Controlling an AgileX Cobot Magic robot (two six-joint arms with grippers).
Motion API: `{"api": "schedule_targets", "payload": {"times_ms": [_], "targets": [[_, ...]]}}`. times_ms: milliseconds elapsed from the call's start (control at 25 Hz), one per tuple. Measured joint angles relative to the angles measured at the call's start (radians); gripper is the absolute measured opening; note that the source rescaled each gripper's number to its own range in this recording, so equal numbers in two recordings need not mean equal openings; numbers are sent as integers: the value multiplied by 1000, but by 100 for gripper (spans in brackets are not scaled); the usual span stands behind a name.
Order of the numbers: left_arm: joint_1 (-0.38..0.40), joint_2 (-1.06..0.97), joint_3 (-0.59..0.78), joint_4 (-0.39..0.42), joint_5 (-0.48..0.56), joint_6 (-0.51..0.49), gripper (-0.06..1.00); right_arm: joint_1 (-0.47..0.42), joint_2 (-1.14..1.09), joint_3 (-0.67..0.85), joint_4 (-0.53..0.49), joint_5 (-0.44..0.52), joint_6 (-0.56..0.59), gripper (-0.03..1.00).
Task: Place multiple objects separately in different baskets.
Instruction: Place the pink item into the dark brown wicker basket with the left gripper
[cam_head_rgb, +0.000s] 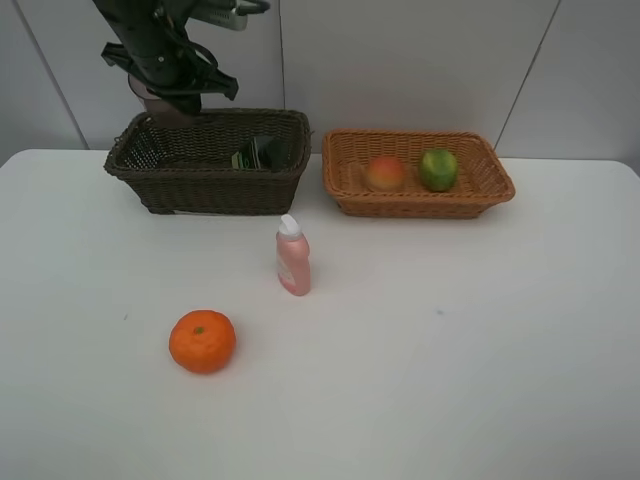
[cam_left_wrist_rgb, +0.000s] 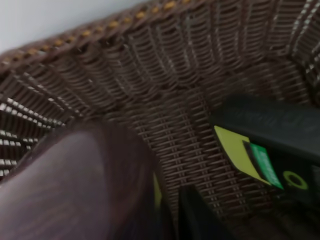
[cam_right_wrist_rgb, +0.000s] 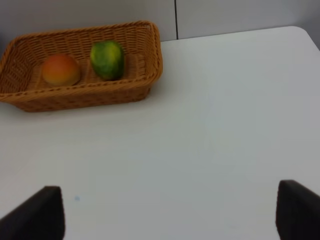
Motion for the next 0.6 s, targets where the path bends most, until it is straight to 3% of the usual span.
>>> {"api": "schedule_targets", "payload": {"times_ms": [520, 600], "targets": [[29, 122, 0, -16, -115, 3, 1, 0, 0, 0, 0, 0, 0, 85], [30, 122, 0, -23, -115, 3, 5, 0, 0, 0, 0, 0, 0, 85]]}}
